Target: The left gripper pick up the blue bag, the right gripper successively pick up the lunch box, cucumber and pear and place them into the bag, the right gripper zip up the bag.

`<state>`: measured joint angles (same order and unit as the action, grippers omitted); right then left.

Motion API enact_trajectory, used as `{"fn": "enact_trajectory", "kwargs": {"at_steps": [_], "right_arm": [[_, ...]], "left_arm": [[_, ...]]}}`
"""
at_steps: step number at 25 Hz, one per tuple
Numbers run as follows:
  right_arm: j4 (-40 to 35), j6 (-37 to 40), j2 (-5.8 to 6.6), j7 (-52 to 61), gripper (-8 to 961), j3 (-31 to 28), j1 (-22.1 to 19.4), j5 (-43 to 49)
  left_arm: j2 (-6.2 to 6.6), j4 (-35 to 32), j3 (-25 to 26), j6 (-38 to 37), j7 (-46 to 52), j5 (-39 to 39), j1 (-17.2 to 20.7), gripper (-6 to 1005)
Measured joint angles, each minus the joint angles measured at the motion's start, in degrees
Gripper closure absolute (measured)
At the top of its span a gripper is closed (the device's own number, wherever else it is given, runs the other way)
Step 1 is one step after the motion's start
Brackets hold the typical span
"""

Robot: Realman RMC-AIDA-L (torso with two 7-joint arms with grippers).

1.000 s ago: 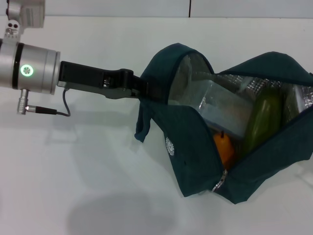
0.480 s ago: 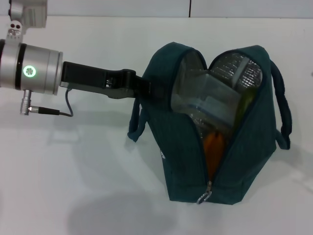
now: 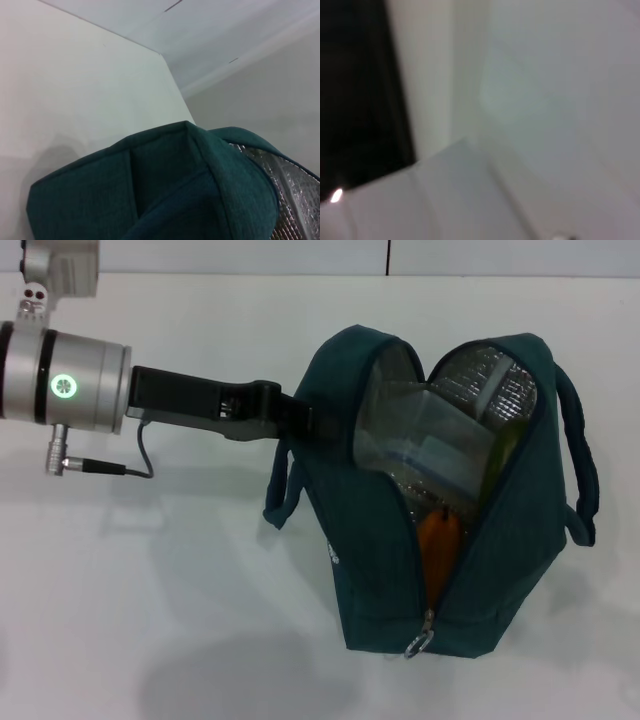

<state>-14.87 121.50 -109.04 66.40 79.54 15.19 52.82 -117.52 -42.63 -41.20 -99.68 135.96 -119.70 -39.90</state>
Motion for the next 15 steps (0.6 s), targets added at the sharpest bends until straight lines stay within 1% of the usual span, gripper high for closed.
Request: {"fn": "enact_trajectory", "kwargs": {"at_steps": [2, 5, 6, 11, 13, 15], "right_arm": [[0.02, -0.31, -0.52, -5.33, 109, 0.0, -0.71, 4.85], [0.67, -3.71, -2.07, -12.23, 109, -0.09, -1.87, 10.05], [1.15, -6.25, -2.83, -14.54, 109, -0.06, -2.18, 11.73], [1.55, -16.74, -5.28, -16.63, 110, 0.04, -1.3, 17.45], [1.5, -20.18, -6.01, -16.68, 110, 0.26, 0.02, 18.96], [1.5, -21.61, -6.19, -16.51, 110, 1.22, 1.0, 19.26]], "left_arm": [[0.0, 0.0, 0.01, 0.07, 0.0, 0.02, 0.0, 962], [-0.11, 0.0, -0.06, 0.34, 0.0, 0.06, 0.0, 962], [-0.12, 0.0, -0.07, 0.35, 0.0, 0.06, 0.0, 962], [-0.47, 0.0, -0.02, 0.45, 0.0, 0.1, 0.0, 962], [-0.55, -0.01, -0.04, 0.46, 0.01, 0.14, 0.0, 962], [-0.64, 0.0, -0.08, 0.46, 0.01, 0.23, 0.0, 962]]}}
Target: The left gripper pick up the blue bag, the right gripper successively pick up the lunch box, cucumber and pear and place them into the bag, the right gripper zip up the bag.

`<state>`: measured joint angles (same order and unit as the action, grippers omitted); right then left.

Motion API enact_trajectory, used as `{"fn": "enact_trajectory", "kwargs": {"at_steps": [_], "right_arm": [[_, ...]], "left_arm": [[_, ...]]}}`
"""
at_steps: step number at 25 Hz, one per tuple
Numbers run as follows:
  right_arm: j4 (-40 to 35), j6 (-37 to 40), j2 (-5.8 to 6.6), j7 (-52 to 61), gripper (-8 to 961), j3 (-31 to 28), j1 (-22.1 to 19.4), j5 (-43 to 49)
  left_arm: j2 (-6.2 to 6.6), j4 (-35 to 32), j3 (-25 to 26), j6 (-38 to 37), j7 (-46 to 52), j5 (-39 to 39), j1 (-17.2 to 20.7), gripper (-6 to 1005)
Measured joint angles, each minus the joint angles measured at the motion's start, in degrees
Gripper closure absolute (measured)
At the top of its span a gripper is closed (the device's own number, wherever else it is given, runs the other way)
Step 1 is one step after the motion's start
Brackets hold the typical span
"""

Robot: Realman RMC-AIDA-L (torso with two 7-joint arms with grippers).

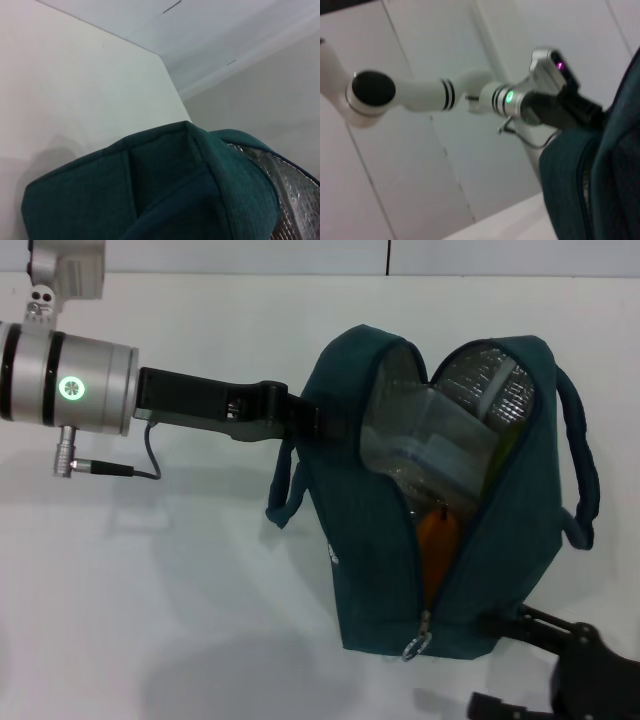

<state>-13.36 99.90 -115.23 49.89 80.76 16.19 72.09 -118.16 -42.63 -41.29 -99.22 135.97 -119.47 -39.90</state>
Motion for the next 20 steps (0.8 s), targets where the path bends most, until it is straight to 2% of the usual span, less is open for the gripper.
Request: {"fn": "enact_trajectory", "kwargs": {"at_steps": [3, 12, 20], "right_arm": [[0.01, -2.12, -0.16, 1.16, 111, 2.07, 1.78, 0.12], [-0.58, -6.3, -0.52, 3.72, 112, 7.17, 3.66, -0.11], [-0.76, -9.16, -0.61, 3.76, 111, 7.27, 4.28, -1.41]], "left_arm": [[-0.06, 0.0, -0.02, 0.0, 0.0, 0.13, 0.0, 962], [-0.14, 0.0, 0.1, 0.01, 0.0, 0.67, 0.0, 961], [-0.6, 0.0, 0.39, 0.32, 0.0, 1.24, 0.0, 960]]}}
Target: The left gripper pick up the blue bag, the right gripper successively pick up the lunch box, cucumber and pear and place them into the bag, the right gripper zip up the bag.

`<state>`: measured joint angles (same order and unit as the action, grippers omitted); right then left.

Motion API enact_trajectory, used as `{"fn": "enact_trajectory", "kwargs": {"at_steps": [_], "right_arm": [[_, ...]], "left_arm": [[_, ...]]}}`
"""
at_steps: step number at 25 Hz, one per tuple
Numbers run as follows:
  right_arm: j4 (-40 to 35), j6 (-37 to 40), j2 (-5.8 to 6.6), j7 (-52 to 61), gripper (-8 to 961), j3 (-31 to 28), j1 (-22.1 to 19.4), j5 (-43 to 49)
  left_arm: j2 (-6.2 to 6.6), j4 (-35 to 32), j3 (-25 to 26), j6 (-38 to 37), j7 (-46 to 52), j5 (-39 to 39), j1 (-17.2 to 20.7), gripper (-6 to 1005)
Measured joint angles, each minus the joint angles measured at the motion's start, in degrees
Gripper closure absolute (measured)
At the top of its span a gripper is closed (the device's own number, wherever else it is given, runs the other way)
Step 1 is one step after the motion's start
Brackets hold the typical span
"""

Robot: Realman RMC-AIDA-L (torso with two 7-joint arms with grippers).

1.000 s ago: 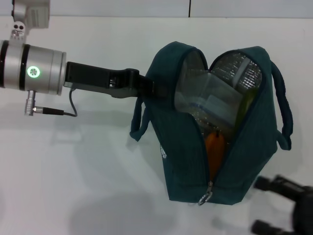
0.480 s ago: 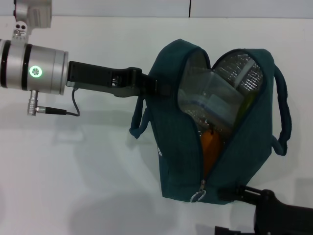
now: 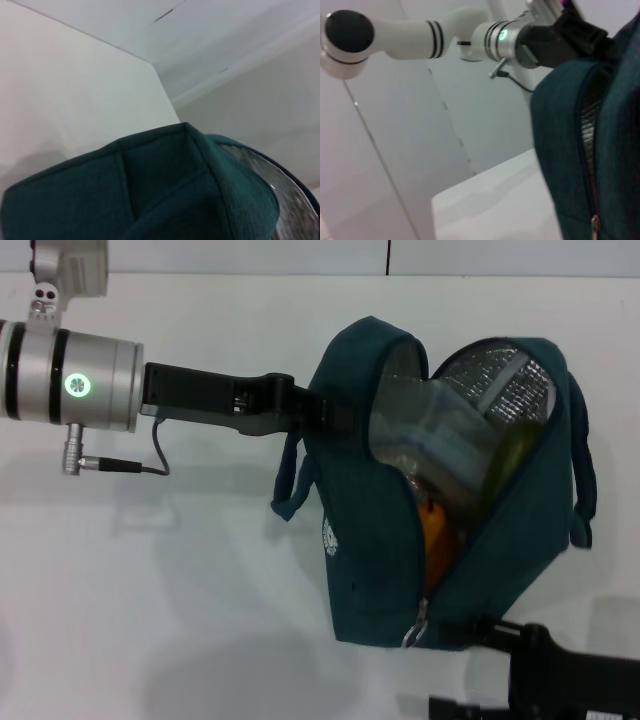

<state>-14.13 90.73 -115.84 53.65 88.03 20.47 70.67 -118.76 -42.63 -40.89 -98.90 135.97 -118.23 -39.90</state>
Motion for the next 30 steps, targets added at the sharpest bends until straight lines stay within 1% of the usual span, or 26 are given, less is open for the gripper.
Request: {"fn": "enact_trajectory", "kwargs": {"at_steps": [5, 12, 17, 25, 30], "right_arm": [[-0.03, -1.48, 0.11, 0.0, 111, -0.1, -0.01, -4.05], [0.54, -1.81, -0.01, 0.16, 112, 0.14, 0.04, -6.27], [0.03, -3.16, -0.23, 2.61, 112, 0.71, 0.74, -6.43], [-2.93, -3.33, -0.27, 2.93, 112, 6.03, 1.05, -6.44], [-3.05, -3.41, 0.0, 2.83, 111, 6.02, 0.42, -6.8]], "left_arm": [[-0.16, 0.0, 0.03, 0.32, 0.0, 0.69, 0.06, 961], [-0.3, 0.12, -0.08, 0.97, -0.12, 1.67, 0.09, 961], [-0.29, 0.72, -0.06, 1.23, -0.37, 1.67, 0.09, 961], [-0.17, 0.77, 0.01, 1.26, -0.44, 1.68, 0.09, 962], [0.01, 0.79, 0.03, 1.26, -0.44, 1.69, 0.09, 962]]}}
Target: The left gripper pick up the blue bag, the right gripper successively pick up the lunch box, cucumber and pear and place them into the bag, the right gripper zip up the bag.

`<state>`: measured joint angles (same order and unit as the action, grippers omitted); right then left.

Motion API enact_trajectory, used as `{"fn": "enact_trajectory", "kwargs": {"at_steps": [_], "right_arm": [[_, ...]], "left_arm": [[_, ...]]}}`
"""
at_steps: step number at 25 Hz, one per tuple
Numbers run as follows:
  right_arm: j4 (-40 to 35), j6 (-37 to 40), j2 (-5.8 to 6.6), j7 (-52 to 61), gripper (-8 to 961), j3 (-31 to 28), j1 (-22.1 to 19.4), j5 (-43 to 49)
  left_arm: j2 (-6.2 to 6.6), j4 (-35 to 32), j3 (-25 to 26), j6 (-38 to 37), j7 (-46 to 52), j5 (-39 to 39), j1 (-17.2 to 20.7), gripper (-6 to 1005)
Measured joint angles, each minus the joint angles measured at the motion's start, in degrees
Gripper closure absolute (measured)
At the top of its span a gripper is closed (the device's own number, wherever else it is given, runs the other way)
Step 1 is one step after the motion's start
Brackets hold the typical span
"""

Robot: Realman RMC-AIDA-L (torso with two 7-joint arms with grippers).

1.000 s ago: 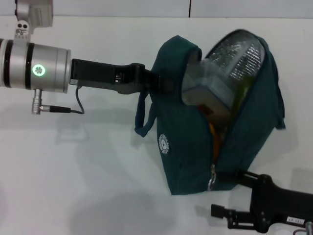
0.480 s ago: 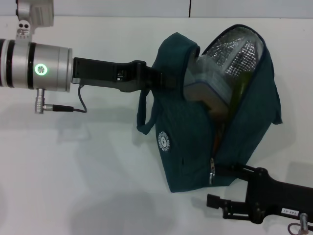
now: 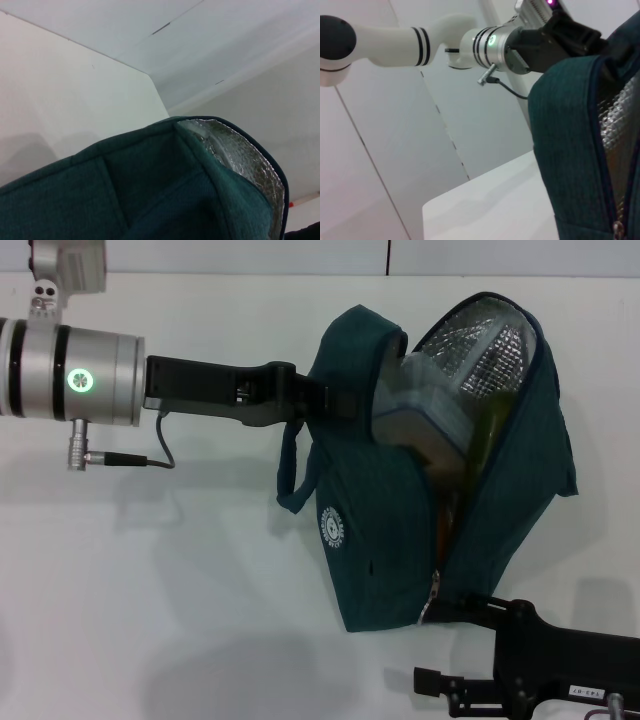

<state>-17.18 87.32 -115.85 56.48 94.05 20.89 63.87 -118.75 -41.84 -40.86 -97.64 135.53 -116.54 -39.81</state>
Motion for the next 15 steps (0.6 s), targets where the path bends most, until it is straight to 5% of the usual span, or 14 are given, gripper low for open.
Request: {"fn": "enact_trajectory", "kwargs": {"at_steps": [15], "right_arm": [[-0.74, -0.41, -0.14, -0.45, 112, 0.86, 0.73, -1.27]], "left_arm": [[0.01, 0.0, -0.12, -0.04, -0.09, 0.01, 0.18, 960]]}}
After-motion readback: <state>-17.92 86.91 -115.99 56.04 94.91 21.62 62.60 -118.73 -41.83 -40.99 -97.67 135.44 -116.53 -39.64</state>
